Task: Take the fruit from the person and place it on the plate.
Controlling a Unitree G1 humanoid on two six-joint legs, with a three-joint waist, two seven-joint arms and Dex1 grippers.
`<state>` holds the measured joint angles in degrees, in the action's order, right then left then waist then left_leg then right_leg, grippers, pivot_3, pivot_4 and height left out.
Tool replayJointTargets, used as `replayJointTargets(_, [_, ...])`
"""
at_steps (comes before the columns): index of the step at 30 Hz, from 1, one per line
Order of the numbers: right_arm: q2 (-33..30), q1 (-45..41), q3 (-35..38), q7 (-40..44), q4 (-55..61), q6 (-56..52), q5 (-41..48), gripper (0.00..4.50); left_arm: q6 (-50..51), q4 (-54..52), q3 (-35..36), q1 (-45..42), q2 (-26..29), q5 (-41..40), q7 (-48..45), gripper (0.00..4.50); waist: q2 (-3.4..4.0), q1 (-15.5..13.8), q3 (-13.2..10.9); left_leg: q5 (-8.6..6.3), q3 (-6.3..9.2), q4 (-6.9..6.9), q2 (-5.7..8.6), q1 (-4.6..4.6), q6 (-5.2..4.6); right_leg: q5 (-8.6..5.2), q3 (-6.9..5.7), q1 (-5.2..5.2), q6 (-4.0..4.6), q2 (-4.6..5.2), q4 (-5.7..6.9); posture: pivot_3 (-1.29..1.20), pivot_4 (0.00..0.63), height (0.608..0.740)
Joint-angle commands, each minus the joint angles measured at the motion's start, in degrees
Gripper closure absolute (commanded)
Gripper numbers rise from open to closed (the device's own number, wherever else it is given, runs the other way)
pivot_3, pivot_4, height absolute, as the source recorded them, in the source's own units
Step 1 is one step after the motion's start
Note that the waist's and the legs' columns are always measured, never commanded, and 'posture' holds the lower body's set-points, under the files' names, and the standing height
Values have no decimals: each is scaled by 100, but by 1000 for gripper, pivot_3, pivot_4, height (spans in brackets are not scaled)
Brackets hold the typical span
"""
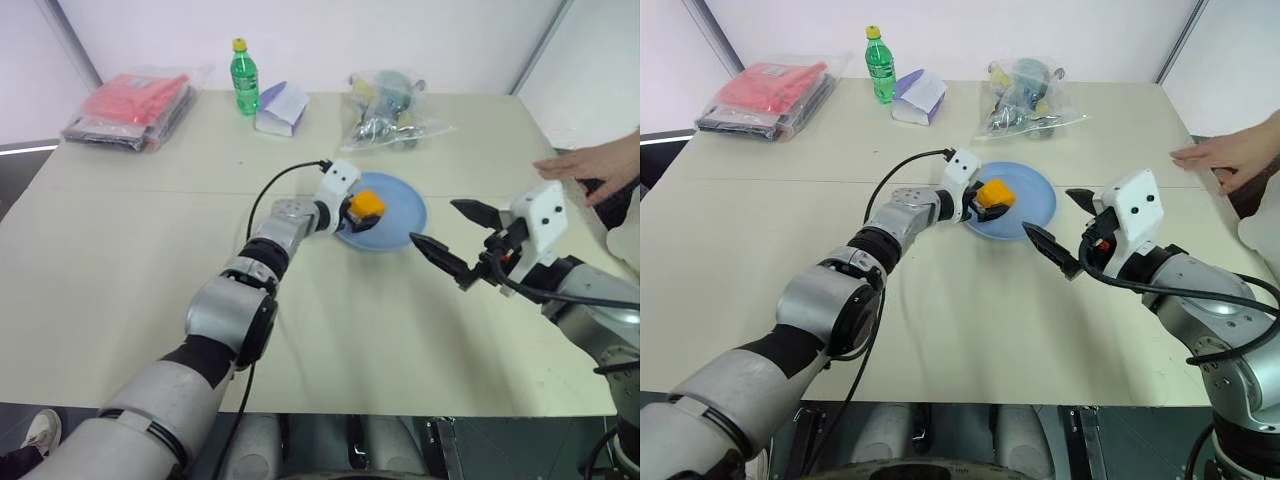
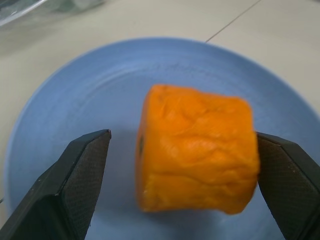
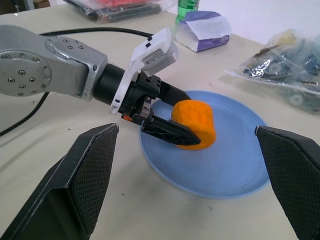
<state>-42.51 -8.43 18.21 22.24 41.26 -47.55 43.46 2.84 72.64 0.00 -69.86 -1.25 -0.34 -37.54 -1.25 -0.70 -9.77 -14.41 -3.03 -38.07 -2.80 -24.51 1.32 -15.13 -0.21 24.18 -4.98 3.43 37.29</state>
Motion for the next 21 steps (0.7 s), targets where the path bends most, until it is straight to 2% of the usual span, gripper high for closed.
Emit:
replayJointTargets(1, [0, -142, -10, 36, 43, 123, -9, 0, -23, -779, 388, -196, 138, -484, -300, 39, 0, 4, 0, 0, 0, 0, 0, 0, 0, 0, 0, 0, 0, 0, 0, 0, 150, 731])
replayJointTargets(4, [12, -204, -87, 96, -32, 145, -15, 0, 368, -1611, 408, 65, 275, -670, -464, 39, 1, 17, 0, 0, 1, 1, -2, 2, 0, 0, 0, 0, 0, -1, 1, 0, 150, 731])
replayJointTargets(8, [-7, -390, -251, 215, -212, 213, -88, 0, 1521, -3599, 325, 727, 579, -976, -536, 39, 4, 25, 2, 0, 0, 1, -3, 3, 0, 0, 3, 0, 0, -1, 3, 0, 150, 731])
replayJointTargets(12, [-58, -568, -399, 409, -415, 299, -188, 0, 3137, -5797, 68, 1598, 1350, -1242, -793, 39, 4, 94, 2, 0, 3, 1, -6, 4, 0, 0, 4, 0, 1, -6, 8, 0, 150, 731])
replayJointTargets(16, [-114, -655, -524, 637, -632, 425, -346, 0, 4080, -7444, 65, 2374, 2260, -1504, -935, 39, 4, 127, 2, 1, 4, 0, -8, 4, 1, 0, 4, 0, 1, -4, 11, 0, 150, 731])
replayJointTargets(21, [-114, -761, -597, 824, -825, 522, -451, 0, 5037, -8476, 455, 2660, 2823, -2012, -740, 39, 4, 83, 2, 1, 4, -3, -5, 5, 1, 0, 0, -4, 1, 2, 12, 0, 150, 731])
